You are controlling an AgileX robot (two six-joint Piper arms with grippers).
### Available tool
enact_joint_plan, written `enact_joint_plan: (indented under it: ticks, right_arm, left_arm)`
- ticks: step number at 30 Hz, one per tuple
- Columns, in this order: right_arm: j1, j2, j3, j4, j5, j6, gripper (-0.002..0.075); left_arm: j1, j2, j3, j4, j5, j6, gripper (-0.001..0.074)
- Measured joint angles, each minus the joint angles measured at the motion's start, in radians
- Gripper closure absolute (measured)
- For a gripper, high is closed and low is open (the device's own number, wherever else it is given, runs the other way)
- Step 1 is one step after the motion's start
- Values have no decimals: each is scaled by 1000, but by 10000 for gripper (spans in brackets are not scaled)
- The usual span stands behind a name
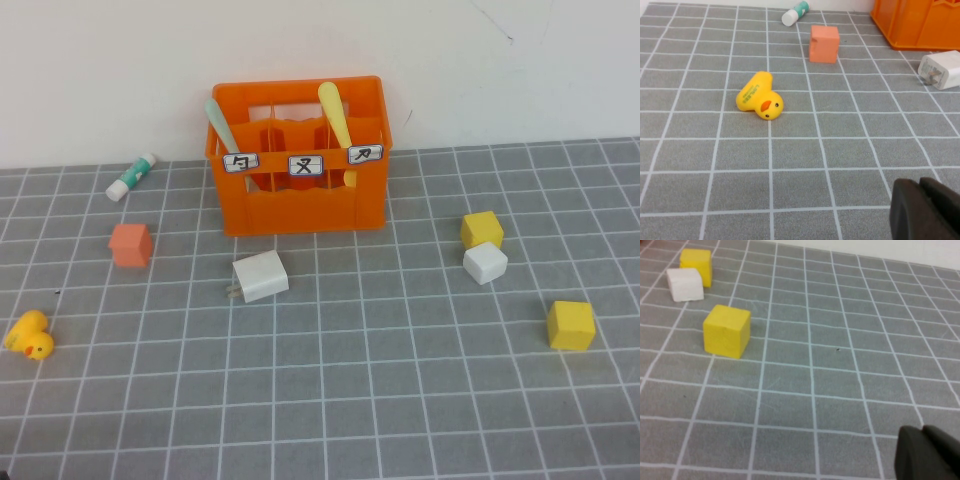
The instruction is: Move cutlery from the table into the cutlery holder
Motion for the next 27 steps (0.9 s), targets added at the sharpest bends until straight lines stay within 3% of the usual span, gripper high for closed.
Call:
enact_joint_plan:
  ticks: [19,27]
  right_arm:
    - [0,0,0,-16,-2,-4,729]
    - [41,0,0,-37,-2,-6,729]
  left_arm:
    - [0,0,0,0,0,0,736]
    - [0,0,0,0,0,2,736]
